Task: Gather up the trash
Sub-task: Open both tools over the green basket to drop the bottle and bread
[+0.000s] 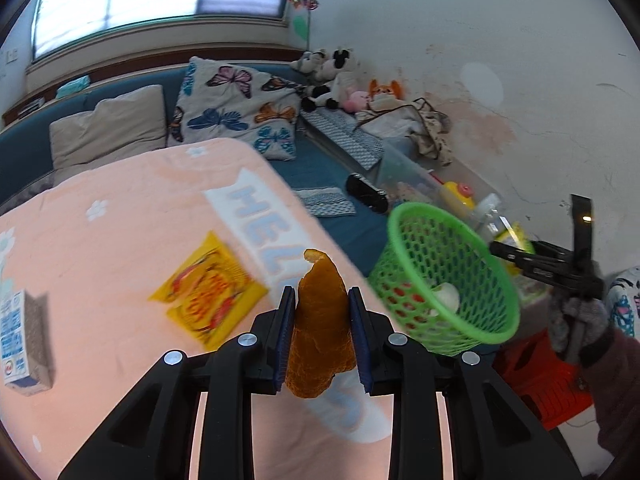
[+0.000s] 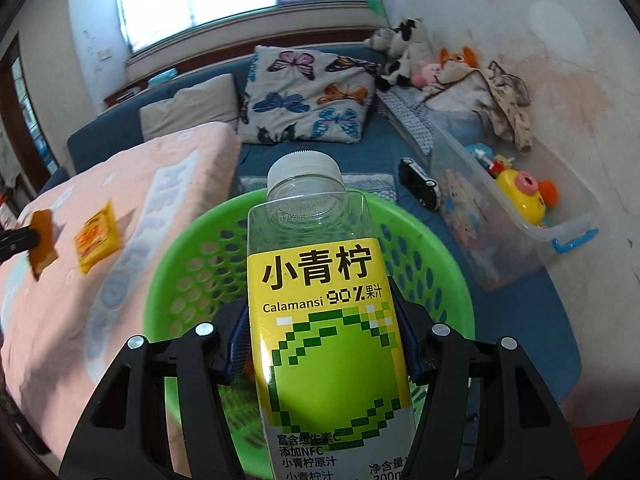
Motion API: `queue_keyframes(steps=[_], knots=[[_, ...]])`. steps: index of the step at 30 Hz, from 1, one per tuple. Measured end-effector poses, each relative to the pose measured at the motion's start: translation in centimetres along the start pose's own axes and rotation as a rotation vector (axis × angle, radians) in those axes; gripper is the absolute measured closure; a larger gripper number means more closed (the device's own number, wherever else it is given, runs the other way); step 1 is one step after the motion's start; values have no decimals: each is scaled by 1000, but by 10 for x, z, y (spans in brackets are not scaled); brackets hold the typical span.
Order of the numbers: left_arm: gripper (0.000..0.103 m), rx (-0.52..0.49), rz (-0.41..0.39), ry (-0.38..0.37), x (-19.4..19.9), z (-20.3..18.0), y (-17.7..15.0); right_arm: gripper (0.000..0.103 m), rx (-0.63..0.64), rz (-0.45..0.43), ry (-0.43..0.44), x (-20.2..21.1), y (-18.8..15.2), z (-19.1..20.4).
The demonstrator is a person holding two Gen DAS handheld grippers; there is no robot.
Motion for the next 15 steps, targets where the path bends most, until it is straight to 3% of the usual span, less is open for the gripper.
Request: queue_keyframes(steps=[4,7,15], knots=[[77,-20,-3,-30,-7,-22,7,41,-33,6,-1,-11,5,-8],[77,-28,-5,-58,-12,-39,11,33,-18,-16,-12,-8,10,-9],[77,-58,2,-144,-38,-93,23,33,-21,-50,14,21,5,-8]])
Point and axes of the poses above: each gripper's, at about its wrist camera, not at the fingertips, and x roughly against the way its jaws point, z to its left, y to its top, the point moved 4 cm from there along -x, roughly the way its jaws point, and after that the axes turned 11 degrees about -z, right-handed, at the moved point
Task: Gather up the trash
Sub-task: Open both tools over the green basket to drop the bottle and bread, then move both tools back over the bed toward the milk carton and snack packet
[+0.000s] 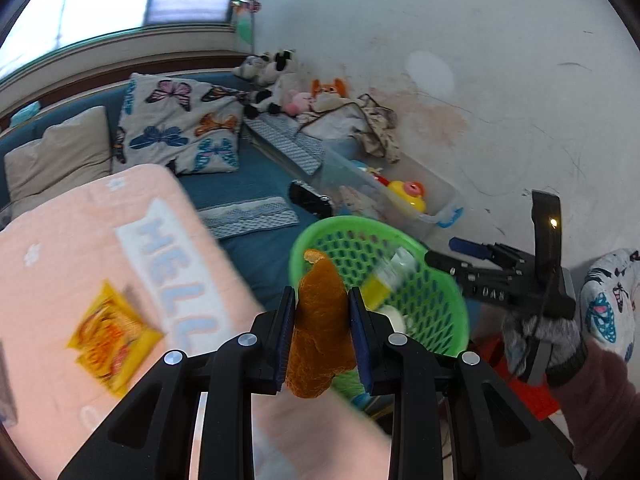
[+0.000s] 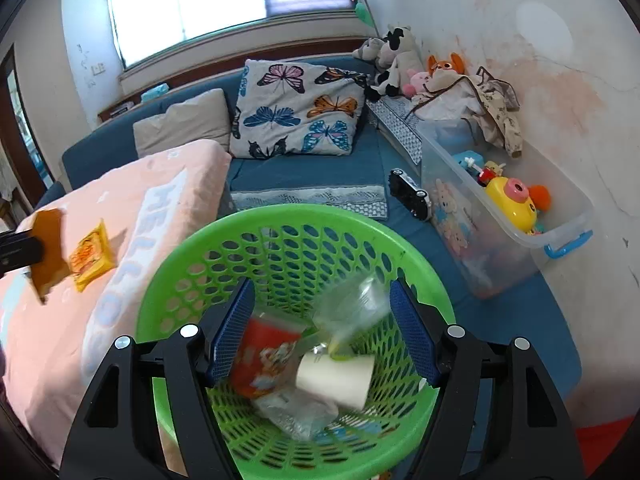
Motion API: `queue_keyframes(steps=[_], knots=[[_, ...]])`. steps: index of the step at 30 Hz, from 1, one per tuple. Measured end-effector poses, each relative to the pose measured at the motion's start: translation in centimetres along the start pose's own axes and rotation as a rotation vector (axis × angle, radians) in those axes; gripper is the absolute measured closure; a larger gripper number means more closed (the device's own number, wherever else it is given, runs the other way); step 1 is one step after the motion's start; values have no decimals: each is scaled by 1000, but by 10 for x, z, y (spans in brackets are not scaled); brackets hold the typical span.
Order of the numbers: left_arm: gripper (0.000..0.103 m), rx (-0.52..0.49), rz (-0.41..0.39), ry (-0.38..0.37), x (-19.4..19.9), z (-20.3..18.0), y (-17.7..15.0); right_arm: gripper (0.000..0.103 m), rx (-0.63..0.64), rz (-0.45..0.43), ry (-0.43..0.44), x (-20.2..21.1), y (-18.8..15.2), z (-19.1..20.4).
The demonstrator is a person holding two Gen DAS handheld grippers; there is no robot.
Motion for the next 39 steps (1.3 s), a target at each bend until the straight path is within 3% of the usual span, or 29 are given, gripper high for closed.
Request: queue_keyframes(steps=[9,23,31,39], knots=[[77,3,39,-64,-44,-41,-2,33,-20,-30,14,37,-8,-2],[72,31,111,-72,-79,-55,-20,33,-60,-42,41,58,-19,-7],[67,42,119,-74,-78,-56,-25,33,-73,-39,51,62,-23,-5],[55,39,73,-43,-44,-45,-22,32,-61,-47,92,76,-23,12]])
Point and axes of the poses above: each gripper's, at about its wrist camera, not at the fingertips, and x roughly against the way its jaws point, z to its left, y to its top, the point moved 4 cm from there along -x, roughly the way its jaws point, and after that the axes turned 11 degrees about -z, right-handed, at the moved point
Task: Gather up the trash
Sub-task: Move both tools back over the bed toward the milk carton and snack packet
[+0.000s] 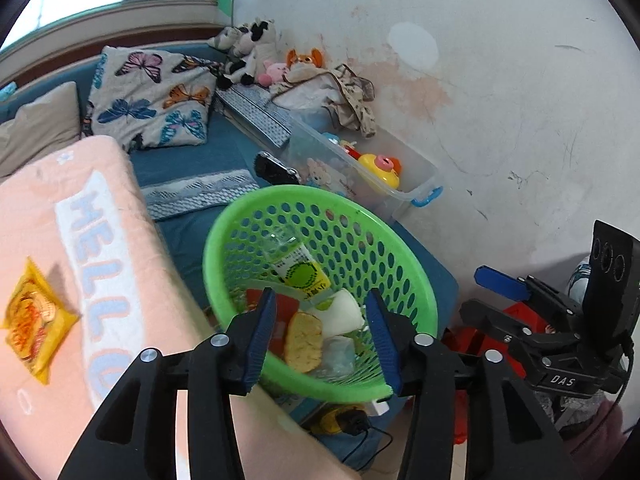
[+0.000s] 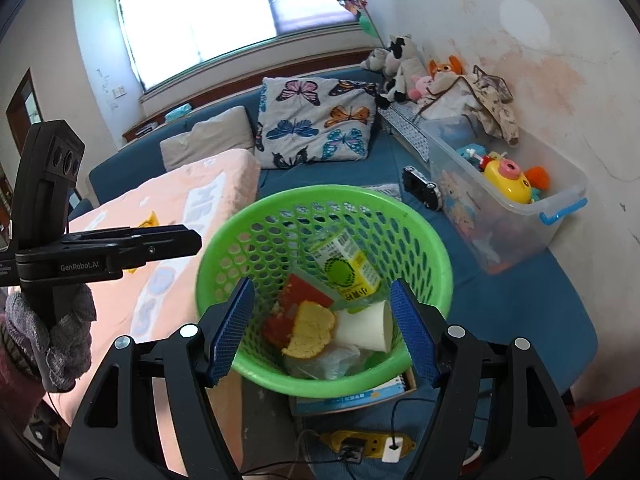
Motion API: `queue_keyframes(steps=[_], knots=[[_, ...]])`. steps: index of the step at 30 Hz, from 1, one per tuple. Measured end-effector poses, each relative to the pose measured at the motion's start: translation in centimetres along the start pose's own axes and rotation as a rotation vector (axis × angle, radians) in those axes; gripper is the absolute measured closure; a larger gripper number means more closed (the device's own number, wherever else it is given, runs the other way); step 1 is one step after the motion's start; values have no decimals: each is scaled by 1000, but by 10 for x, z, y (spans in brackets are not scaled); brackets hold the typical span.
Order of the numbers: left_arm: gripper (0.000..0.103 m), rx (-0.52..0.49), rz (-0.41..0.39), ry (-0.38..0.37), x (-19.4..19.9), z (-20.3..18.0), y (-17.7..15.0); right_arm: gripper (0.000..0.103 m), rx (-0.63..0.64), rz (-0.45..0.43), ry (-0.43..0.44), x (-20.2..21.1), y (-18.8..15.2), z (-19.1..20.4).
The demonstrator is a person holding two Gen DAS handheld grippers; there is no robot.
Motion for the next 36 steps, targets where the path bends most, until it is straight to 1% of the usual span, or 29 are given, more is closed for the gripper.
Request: queue_keyframes(steps=[4,6,10,13,15,19,28,31,33,36], knots=[[49,4,-29,36,26,12,-2,31,10,0,47,8,0,18],[43,22,-43,49,41,21,-6,30,24,2,75,11,-1,32],[40,53,-63,84,65,40,-14,28,59,8,129,14,-2,60],[38,70,-80,128,86,59,-21,25,86,13,167,14,-3,83],[35,88,-91,155,97,72,-24,24,106,16,189,15,-3,98],[35,126,-109,219,122,101,-32,21,146,21,235,10,-2,129],[31,218,-149,384,176,172,-52,17,210,50,319,-19,0,192],[30,246,-170,448,195,194,-57,16,224,62,335,-29,-1,205],[27,265,-185,477,206,206,-60,15,232,73,342,-36,-1,213],[26,290,-197,516,219,222,-66,15,250,91,353,-50,0,227]])
Point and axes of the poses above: each gripper's, at about its wrist camera, not at the fingertips, and x roughly against the way its jaws point, z to its left, y to its top, the point moved 4 cm from there along -x, roughly the way its jaws point, and after that the axes turned 11 degrees about -z, right-handed, at the moved point
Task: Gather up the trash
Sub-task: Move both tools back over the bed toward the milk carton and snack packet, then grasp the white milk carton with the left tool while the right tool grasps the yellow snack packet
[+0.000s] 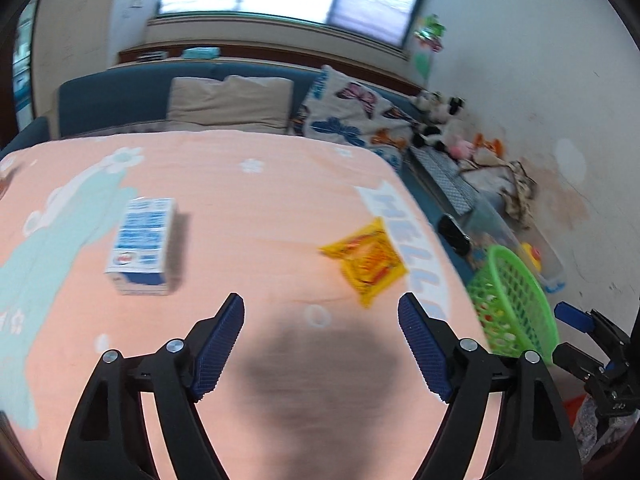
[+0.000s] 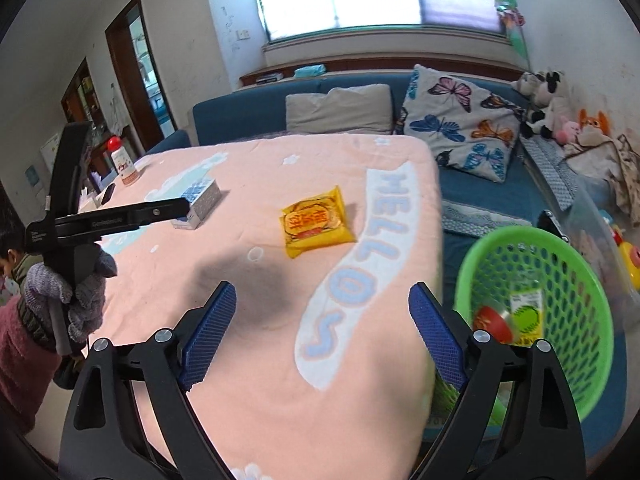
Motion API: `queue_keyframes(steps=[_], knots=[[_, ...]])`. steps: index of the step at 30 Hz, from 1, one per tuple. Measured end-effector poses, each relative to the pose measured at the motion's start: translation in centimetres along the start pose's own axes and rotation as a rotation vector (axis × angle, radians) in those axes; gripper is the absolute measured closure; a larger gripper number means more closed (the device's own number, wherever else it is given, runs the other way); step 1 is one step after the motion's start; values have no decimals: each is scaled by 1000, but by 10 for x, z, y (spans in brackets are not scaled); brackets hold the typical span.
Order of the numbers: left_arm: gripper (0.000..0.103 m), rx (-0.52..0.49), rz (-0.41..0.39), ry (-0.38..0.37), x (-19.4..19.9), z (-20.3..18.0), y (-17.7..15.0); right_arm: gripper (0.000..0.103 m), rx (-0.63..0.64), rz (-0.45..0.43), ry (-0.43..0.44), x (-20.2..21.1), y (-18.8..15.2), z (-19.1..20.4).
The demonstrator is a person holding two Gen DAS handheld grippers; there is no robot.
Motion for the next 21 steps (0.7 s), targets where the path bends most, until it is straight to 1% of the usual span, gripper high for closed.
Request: queue_keyframes(steps=[4,7,13,16,21], knots=[[26,18,-7,50,3,21,1,14,17,12,8,-18,5,7],[22,38,-8,82,2,40,1,13,26,19,6,-32,8,11],[20,49,6,139,-5,68,0,11,34,49,1,-61,11,14],[17,54,13,175,-8,86,2,11,42,61,-2,-78,11,15],[14,53,21,222,-15,108,8,7,48,82,7,-105,9,15]])
Point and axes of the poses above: each gripper's, at about its wrist camera, not at the fingertips, and x roughly against the way its jaws point, z to its left, y to its top, the point moved 4 cm from there along -x, roughly the way its jaws point, and after that the axes turned 11 degrees about -z, right-handed, at the moved point
